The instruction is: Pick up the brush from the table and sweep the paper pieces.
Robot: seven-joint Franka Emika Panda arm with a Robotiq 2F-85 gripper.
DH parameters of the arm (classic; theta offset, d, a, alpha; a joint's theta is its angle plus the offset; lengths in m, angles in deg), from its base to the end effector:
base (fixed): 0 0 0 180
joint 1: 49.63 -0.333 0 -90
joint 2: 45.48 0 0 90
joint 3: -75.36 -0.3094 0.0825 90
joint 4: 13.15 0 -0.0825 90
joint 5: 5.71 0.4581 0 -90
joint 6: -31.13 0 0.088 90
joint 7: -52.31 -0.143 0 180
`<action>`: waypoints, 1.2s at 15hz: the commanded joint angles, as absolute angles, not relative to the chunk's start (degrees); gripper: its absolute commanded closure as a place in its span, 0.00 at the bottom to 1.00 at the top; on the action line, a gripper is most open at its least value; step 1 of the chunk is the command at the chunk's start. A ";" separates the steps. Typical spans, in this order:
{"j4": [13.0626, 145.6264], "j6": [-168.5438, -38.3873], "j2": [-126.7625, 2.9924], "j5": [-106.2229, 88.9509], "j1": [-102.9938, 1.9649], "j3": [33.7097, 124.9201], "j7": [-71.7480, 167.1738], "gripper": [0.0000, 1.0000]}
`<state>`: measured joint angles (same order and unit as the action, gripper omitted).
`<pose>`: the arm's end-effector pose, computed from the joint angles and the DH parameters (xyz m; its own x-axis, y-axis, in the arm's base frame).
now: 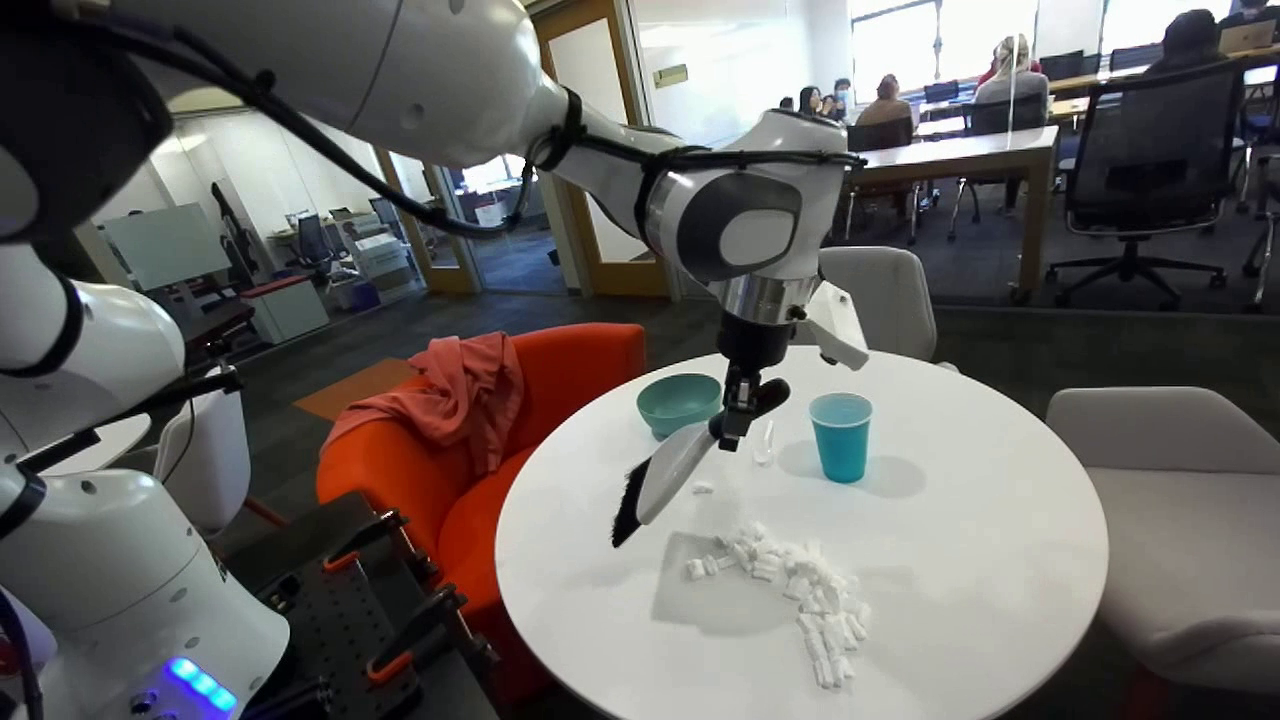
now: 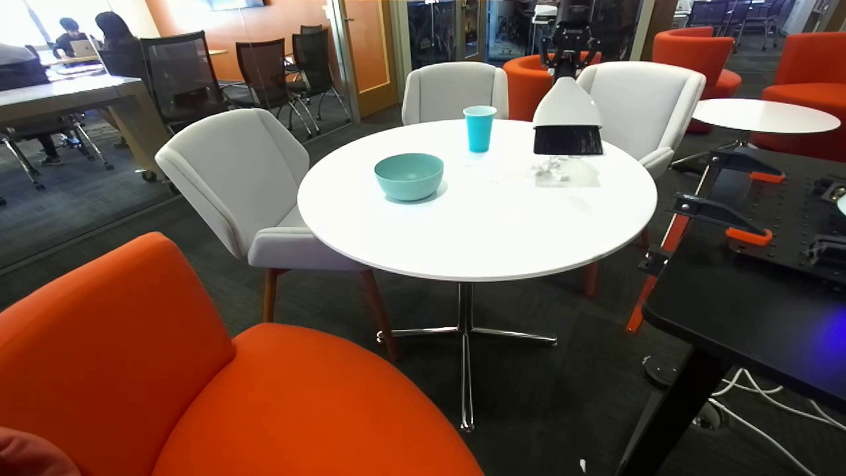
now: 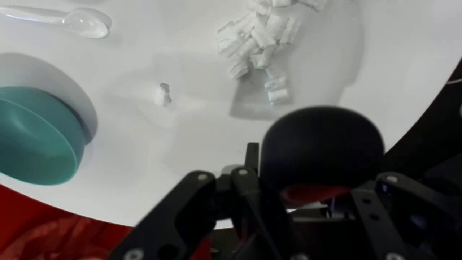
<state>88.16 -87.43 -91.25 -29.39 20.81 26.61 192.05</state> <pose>0.6150 -0.2797 0.1330 -0.5769 0.7632 0.2911 0.8106 0.5788 0.0888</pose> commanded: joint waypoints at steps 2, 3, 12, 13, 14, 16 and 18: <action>98.53 -100.09 -82.10 -14.35 8.24 38.78 182.42 0.88; 99.20 -100.68 -82.02 -11.67 4.76 41.55 181.19 0.88; 103.89 -103.48 -82.63 0.50 -18.63 61.53 181.94 0.88; 104.63 -104.02 -82.61 0.35 -20.40 63.16 182.17 0.88; 105.19 -104.31 -82.84 -0.40 -22.28 64.94 182.22 0.88; 106.36 -105.67 -83.18 -1.42 -25.40 67.87 181.60 0.88; 106.98 -106.84 -83.88 -2.46 -27.86 70.23 180.74 0.88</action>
